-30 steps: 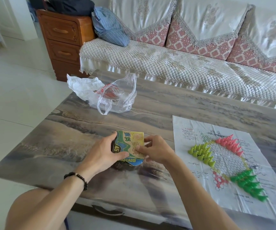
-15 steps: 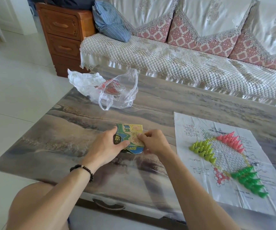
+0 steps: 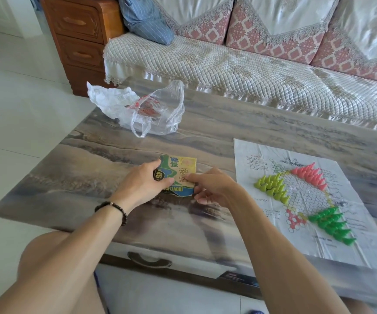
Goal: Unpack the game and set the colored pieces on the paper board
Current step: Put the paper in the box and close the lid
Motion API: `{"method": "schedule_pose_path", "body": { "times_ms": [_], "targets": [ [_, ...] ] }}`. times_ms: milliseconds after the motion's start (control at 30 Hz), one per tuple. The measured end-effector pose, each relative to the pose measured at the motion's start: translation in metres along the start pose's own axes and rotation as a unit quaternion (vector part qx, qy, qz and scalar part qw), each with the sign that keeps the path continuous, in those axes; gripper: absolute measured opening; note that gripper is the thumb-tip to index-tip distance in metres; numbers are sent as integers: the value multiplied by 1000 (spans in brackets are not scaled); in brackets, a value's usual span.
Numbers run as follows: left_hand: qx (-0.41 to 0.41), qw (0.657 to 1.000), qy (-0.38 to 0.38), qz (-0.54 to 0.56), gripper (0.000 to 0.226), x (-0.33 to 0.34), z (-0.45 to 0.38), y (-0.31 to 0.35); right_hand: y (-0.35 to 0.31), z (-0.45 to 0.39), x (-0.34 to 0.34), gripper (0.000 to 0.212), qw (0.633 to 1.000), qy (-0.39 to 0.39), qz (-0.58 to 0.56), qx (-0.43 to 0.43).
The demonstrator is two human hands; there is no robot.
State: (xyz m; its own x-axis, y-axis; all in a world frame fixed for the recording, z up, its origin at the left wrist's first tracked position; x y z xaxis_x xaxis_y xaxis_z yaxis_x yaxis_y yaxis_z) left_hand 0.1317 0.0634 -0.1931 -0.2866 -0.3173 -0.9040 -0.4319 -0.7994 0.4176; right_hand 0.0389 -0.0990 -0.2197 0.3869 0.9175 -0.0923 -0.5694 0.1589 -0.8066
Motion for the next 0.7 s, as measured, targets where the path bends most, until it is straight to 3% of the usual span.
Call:
{"method": "schedule_pose_path", "body": {
  "times_ms": [233, 400, 533, 633, 700],
  "targets": [
    [18, 998, 4, -56, 76, -1, 6, 9, -8, 2, -1, 38, 995, 25, 90, -18],
    [68, 994, -3, -85, 102, 7, 20, 13, -17, 8, -1, 36, 991, 36, 101, -81],
    [71, 978, 124, -151, 80, 1, 29, 23, -26, 18, 7, 39, 976, 7, 137, -168],
    [79, 977, 146, -136, 71, 2, 24, 22, -18, 22, 11, 57, 974, -37, 142, -173],
    [80, 976, 145, -144, 70, 3, 21, 21, -20, 23, 13, 73, 945, -38, 233, -226]
  ]
}}
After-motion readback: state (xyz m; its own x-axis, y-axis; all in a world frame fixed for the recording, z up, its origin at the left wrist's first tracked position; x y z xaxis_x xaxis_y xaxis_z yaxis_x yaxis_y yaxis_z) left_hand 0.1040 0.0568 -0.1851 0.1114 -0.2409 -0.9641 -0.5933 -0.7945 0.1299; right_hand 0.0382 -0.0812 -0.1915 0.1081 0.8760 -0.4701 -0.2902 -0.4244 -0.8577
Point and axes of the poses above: each hand's wrist, its own z-axis away from the middle knuckle, its own x-axis out of the palm, y = z × x, the point moved 9 cm from there along -z, towards the middle knuckle, and after that the axes turned 15 degrees about -z, right-handed, at the moved point
